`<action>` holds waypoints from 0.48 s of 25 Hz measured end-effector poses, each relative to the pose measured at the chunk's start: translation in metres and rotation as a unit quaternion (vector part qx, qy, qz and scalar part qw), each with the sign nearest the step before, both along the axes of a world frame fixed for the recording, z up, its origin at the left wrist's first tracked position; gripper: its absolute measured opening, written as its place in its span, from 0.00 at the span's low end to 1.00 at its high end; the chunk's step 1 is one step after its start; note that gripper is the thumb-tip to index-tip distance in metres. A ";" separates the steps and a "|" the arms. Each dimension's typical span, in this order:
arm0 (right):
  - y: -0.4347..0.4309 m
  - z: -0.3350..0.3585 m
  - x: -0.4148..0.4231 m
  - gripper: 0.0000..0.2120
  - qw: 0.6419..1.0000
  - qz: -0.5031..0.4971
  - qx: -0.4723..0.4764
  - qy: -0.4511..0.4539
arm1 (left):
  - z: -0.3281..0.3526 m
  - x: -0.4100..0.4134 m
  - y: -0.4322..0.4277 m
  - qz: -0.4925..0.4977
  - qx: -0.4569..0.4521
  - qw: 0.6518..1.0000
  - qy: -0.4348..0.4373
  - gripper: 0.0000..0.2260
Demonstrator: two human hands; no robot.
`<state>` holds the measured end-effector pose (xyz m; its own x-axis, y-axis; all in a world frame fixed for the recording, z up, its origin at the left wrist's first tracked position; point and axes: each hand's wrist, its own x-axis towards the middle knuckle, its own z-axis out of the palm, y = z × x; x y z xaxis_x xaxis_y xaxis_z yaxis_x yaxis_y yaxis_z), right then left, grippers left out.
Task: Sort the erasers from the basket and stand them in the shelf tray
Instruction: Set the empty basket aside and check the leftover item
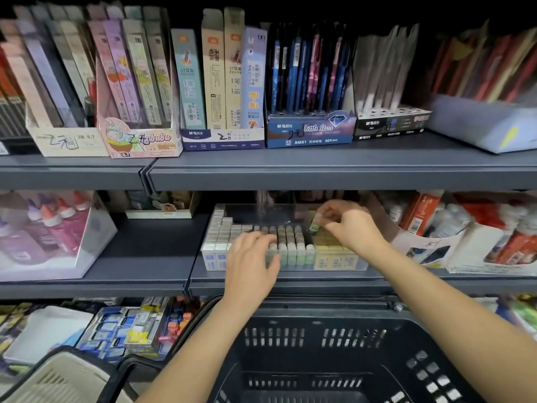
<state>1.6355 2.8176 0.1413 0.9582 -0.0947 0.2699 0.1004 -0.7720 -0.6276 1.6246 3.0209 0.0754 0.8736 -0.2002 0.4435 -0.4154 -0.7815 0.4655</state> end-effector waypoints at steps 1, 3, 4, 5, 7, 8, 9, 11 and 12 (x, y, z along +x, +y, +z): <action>0.001 -0.003 0.003 0.05 1.000 0.007 -0.025 0.009 | -0.003 0.003 -0.004 0.003 0.033 0.999 0.001 0.19; 0.001 -0.007 0.007 0.04 0.997 0.025 -0.074 0.018 | -0.010 0.008 -0.009 0.012 0.080 0.997 0.012 0.23; 0.001 -0.008 0.008 0.03 0.995 0.036 -0.094 0.023 | -0.014 0.009 -0.010 0.014 0.089 0.996 0.013 0.24; 0.001 -0.009 0.010 0.01 0.992 0.049 -0.111 0.032 | -0.018 0.010 -0.011 0.017 0.092 0.996 0.010 0.24; 0.002 -0.014 0.012 0.04 0.985 0.068 -0.146 0.068 | -0.025 0.010 -0.010 0.021 0.101 0.995 0.000 0.24; 0.004 -0.016 0.014 0.05 0.981 0.068 -0.156 0.089 | -0.026 0.011 -0.010 0.023 0.106 0.994 -0.004 0.24; 0.006 -0.019 0.016 0.06 0.979 0.065 -0.161 0.104 | -0.029 0.011 -0.010 0.023 0.109 0.994 -0.007 0.24; 0.008 -0.025 0.020 0.08 0.975 0.058 -0.175 0.125 | -0.029 0.011 -0.010 0.021 0.109 0.994 -0.007 0.25; 0.009 -0.027 0.021 0.08 0.972 0.054 -0.183 0.135 | -0.028 0.011 -0.009 0.018 0.105 0.994 -0.005 0.25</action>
<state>1.6561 2.8264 0.1144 0.9978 0.0661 0.0046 0.0639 -0.9425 -0.3279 1.6352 3.0117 0.0475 0.8779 -0.2585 0.4031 -0.3895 -0.8752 0.2871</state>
